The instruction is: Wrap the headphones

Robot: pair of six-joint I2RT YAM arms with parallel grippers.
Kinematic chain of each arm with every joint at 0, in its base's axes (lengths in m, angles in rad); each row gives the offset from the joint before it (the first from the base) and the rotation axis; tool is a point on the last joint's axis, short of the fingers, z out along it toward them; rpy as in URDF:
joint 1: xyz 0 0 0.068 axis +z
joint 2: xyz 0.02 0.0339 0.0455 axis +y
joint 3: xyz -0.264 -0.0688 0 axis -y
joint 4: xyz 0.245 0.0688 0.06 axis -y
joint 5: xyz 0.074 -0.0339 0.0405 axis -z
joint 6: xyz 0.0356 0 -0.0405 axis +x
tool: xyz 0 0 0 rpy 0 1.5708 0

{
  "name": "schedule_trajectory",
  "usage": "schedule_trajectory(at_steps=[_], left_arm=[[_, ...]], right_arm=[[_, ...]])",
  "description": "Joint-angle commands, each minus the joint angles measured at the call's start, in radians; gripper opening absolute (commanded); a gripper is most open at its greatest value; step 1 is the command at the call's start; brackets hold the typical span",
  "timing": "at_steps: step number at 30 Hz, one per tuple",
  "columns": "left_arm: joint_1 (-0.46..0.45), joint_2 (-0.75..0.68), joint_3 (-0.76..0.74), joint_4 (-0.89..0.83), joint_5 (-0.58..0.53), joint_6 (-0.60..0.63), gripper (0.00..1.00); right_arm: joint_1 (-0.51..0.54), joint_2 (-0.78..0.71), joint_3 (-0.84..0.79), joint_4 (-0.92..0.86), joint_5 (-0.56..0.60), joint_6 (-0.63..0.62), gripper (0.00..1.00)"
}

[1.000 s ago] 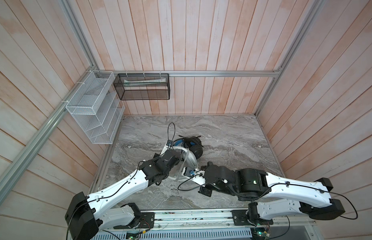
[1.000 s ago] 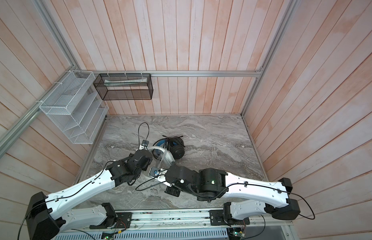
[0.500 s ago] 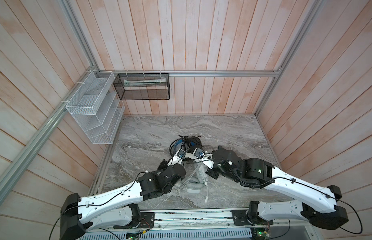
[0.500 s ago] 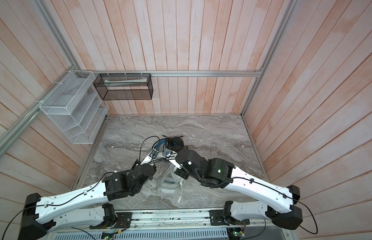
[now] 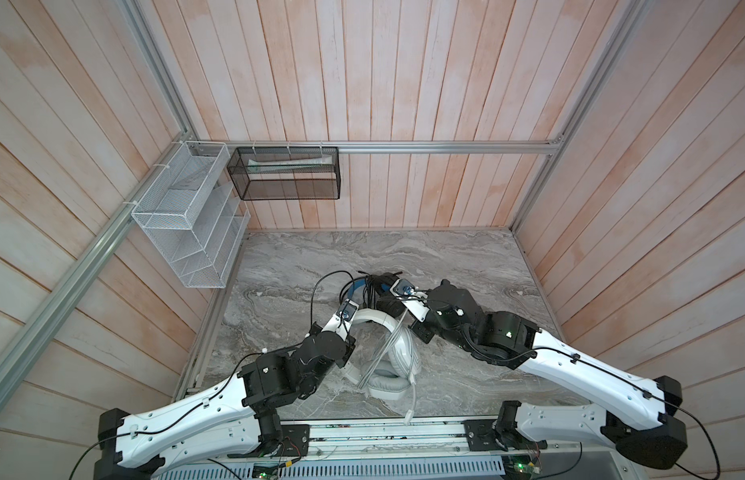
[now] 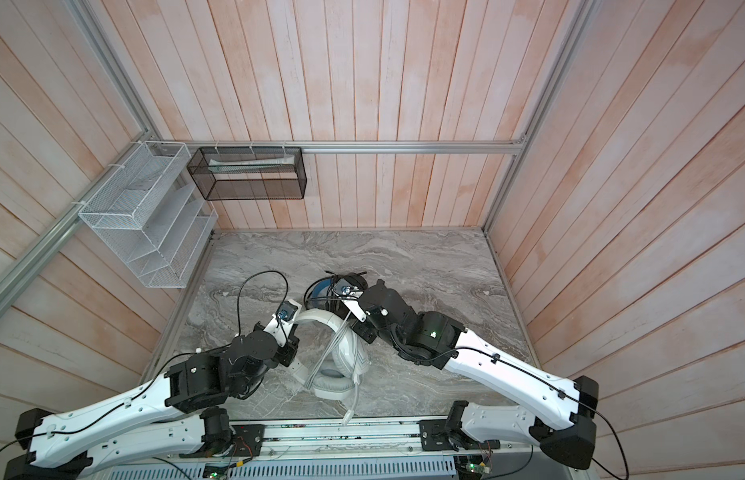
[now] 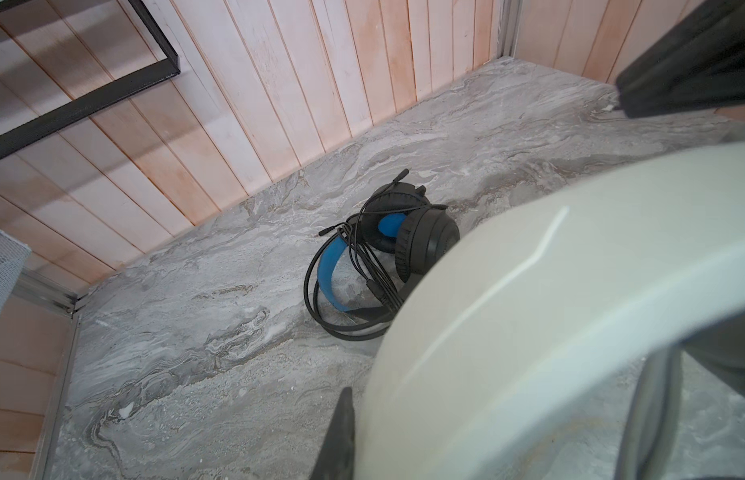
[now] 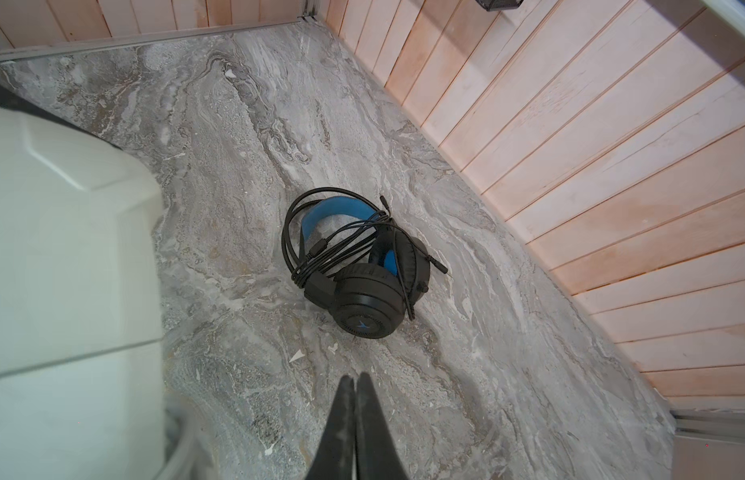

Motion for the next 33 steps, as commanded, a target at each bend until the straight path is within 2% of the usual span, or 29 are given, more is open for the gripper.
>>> schedule_trajectory(at_steps=[1, 6, 11, 15, 18, 21, 24, 27, 33], left_arm=[[-0.010, -0.052, 0.086, -0.018, 0.090, -0.072, 0.00], [-0.009, -0.070, 0.154, -0.002, 0.145, -0.132, 0.00], [-0.008, -0.069, 0.194, 0.005, 0.150, -0.167, 0.00], [-0.008, -0.055, 0.221, 0.015, 0.148, -0.199, 0.00], [-0.007, -0.041, 0.244, 0.005, 0.131, -0.220, 0.00], [0.003, -0.017, 0.281, -0.022, 0.092, -0.248, 0.00], [0.038, 0.008, 0.320, -0.065, 0.071, -0.295, 0.00], [0.101, 0.030, 0.337, -0.086, 0.099, -0.345, 0.00], [0.179, 0.076, 0.343, -0.093, 0.136, -0.393, 0.00]], right_arm=[[-0.021, -0.039, -0.050, 0.096, -0.026, 0.066, 0.10], [-0.022, -0.054, -0.129, 0.154, -0.075, 0.103, 0.18], [-0.024, -0.076, -0.195, 0.203, -0.138, 0.128, 0.25], [-0.024, -0.109, -0.255, 0.268, -0.210, 0.155, 0.36], [-0.027, -0.132, -0.288, 0.306, -0.225, 0.178, 0.48], [-0.035, -0.158, -0.339, 0.348, -0.249, 0.213, 0.52], [-0.040, -0.180, -0.399, 0.394, -0.289, 0.266, 0.57], [-0.043, -0.201, -0.461, 0.446, -0.317, 0.322, 0.62], [-0.047, -0.274, -0.533, 0.474, -0.240, 0.403, 0.72]])
